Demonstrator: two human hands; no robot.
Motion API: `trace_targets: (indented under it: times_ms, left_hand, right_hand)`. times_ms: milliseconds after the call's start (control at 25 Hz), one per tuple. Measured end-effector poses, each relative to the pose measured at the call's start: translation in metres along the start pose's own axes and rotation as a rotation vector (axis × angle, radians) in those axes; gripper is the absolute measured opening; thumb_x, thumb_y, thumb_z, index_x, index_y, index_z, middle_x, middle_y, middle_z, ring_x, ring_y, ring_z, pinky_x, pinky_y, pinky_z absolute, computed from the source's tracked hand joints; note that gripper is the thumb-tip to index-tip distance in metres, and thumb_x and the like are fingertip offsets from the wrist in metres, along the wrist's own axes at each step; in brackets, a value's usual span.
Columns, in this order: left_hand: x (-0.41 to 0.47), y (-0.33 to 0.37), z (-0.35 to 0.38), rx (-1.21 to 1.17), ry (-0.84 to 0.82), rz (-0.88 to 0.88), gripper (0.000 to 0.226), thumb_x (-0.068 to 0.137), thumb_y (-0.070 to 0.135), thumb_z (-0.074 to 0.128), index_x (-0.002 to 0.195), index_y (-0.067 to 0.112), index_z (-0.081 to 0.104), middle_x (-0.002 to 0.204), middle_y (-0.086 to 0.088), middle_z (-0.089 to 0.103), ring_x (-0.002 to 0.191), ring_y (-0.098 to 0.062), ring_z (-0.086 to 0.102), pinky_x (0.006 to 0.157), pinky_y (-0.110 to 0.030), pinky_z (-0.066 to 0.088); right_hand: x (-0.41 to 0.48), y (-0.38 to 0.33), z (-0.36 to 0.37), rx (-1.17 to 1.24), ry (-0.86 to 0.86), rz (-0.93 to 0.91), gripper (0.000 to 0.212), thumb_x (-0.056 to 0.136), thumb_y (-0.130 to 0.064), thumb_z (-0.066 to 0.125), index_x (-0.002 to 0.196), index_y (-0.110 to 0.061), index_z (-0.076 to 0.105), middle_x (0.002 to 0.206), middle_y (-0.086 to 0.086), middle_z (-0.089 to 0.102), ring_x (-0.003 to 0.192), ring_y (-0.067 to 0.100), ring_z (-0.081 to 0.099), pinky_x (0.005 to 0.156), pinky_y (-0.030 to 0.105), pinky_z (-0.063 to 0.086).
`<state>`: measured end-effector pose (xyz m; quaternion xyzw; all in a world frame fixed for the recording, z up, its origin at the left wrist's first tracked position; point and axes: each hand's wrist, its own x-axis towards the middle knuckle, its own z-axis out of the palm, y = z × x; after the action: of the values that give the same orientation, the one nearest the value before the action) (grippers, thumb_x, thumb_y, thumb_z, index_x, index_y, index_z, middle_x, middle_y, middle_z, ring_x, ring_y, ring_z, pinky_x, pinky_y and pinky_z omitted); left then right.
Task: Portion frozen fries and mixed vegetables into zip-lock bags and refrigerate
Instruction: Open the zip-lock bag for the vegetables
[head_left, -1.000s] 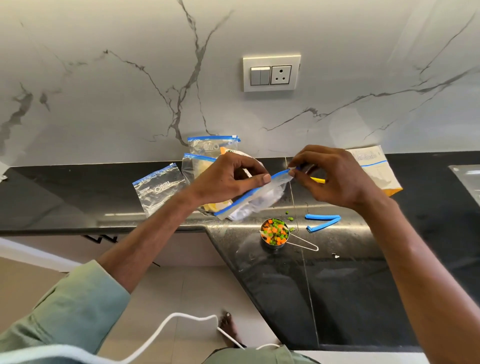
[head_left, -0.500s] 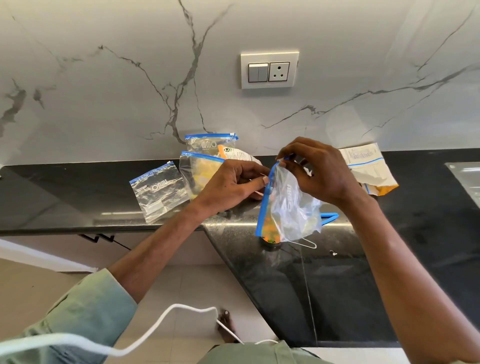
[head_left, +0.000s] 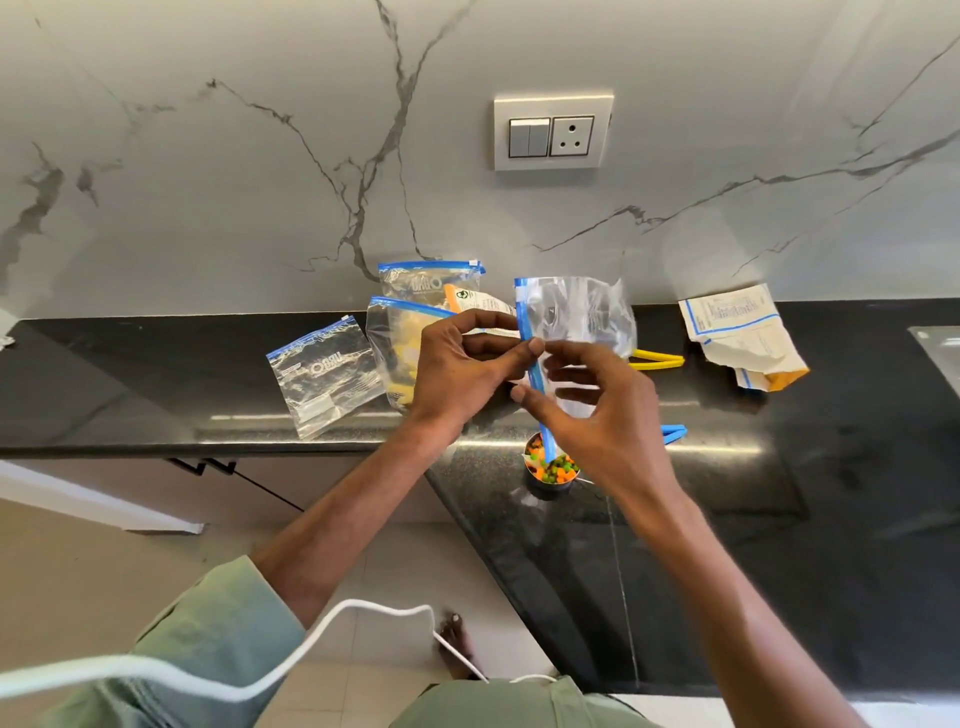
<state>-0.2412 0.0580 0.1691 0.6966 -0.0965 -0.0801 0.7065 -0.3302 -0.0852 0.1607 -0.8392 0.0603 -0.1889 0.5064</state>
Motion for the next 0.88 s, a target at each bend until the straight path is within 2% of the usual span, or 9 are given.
trace_targets:
  times_ms: [200, 320, 440, 520, 600, 640, 720, 800, 880]
  left_hand:
    - [-0.008, 0.000, 0.009, -0.065, -0.048, 0.017, 0.015, 0.082, 0.013, 0.085, 0.091, 0.007, 0.074, 0.083, -0.011, 0.078, 0.072, -0.021, 0.076, 0.066, -0.026, 0.060]
    - [-0.008, -0.004, 0.004, -0.091, -0.083, 0.037, 0.010, 0.086, 0.011, 0.081, 0.092, 0.005, 0.075, 0.083, -0.013, 0.078, 0.070, -0.021, 0.074, 0.066, -0.027, 0.060]
    - [-0.013, -0.011, 0.004, 0.004, -0.083, 0.067, 0.015, 0.087, 0.013, 0.081, 0.098, 0.005, 0.075, 0.086, -0.011, 0.078, 0.073, -0.020, 0.075, 0.066, -0.027, 0.060]
    - [-0.012, -0.014, 0.001, 0.188, -0.026, 0.172, 0.027, 0.088, 0.023, 0.082, 0.112, 0.015, 0.072, 0.102, -0.002, 0.075, 0.089, -0.014, 0.073, 0.074, -0.025, 0.058]
    - [-0.005, -0.014, -0.009, 0.340, -0.019, 0.240, 0.038, 0.093, 0.031, 0.075, 0.129, 0.028, 0.063, 0.127, 0.007, 0.066, 0.114, -0.009, 0.063, 0.091, -0.022, 0.054]
    - [-0.001, -0.013, -0.015, 0.358, -0.045, 0.237, 0.035, 0.097, 0.031, 0.070, 0.132, 0.027, 0.064, 0.130, 0.009, 0.066, 0.120, -0.008, 0.061, 0.099, -0.026, 0.052]
    - [0.007, -0.015, -0.025, 0.340, -0.061, 0.204, 0.026, 0.098, 0.026, 0.069, 0.121, 0.015, 0.072, 0.115, 0.004, 0.075, 0.109, -0.013, 0.069, 0.098, -0.041, 0.056]
    - [0.008, -0.018, -0.029, 0.326, -0.025, 0.214, 0.023, 0.097, 0.023, 0.072, 0.113, 0.008, 0.076, 0.105, -0.002, 0.076, 0.099, -0.019, 0.073, 0.091, -0.047, 0.059]
    - [0.005, -0.019, -0.026, 0.333, -0.060, 0.262, 0.022, 0.097, 0.018, 0.070, 0.115, 0.006, 0.076, 0.104, -0.006, 0.074, 0.095, -0.020, 0.073, 0.085, -0.042, 0.061]
  right_hand:
    - [-0.005, 0.000, 0.008, 0.095, -0.029, 0.076, 0.027, 0.095, -0.020, 0.077, 0.122, -0.017, 0.077, 0.103, -0.009, 0.080, 0.087, 0.006, 0.076, 0.080, 0.036, 0.065]
    - [-0.003, 0.007, 0.005, 0.276, -0.123, 0.182, 0.022, 0.104, -0.017, 0.064, 0.120, -0.011, 0.077, 0.101, -0.002, 0.081, 0.089, 0.015, 0.078, 0.083, 0.041, 0.065]
    - [-0.004, 0.014, 0.005, 0.239, -0.092, 0.184, 0.018, 0.104, -0.012, 0.063, 0.110, -0.009, 0.080, 0.089, -0.001, 0.081, 0.083, 0.017, 0.078, 0.082, 0.042, 0.065]
    - [-0.003, 0.013, 0.002, 0.241, -0.129, 0.188, 0.017, 0.103, -0.012, 0.064, 0.106, -0.011, 0.080, 0.085, -0.001, 0.080, 0.079, 0.016, 0.077, 0.080, 0.042, 0.065]
    - [0.001, 0.016, -0.004, 0.242, -0.237, 0.187, 0.017, 0.104, -0.012, 0.063, 0.104, -0.013, 0.080, 0.082, 0.001, 0.079, 0.076, 0.018, 0.076, 0.079, 0.046, 0.065]
    - [0.004, 0.020, -0.009, 0.221, -0.284, 0.171, 0.018, 0.105, -0.013, 0.062, 0.103, -0.015, 0.079, 0.082, 0.002, 0.078, 0.078, 0.023, 0.075, 0.080, 0.049, 0.064]
    - [0.009, 0.027, -0.016, 0.173, -0.310, 0.159, 0.016, 0.105, -0.021, 0.062, 0.104, -0.021, 0.079, 0.087, 0.001, 0.077, 0.084, 0.029, 0.073, 0.082, 0.055, 0.062]
    - [0.013, 0.027, -0.019, 0.125, -0.271, 0.148, 0.019, 0.101, -0.034, 0.069, 0.115, -0.024, 0.077, 0.099, -0.004, 0.078, 0.093, 0.022, 0.073, 0.088, 0.051, 0.061]
    - [0.016, 0.017, -0.014, 0.121, -0.168, 0.114, 0.032, 0.095, -0.038, 0.076, 0.124, -0.026, 0.074, 0.107, -0.010, 0.077, 0.099, 0.010, 0.073, 0.090, 0.037, 0.062]
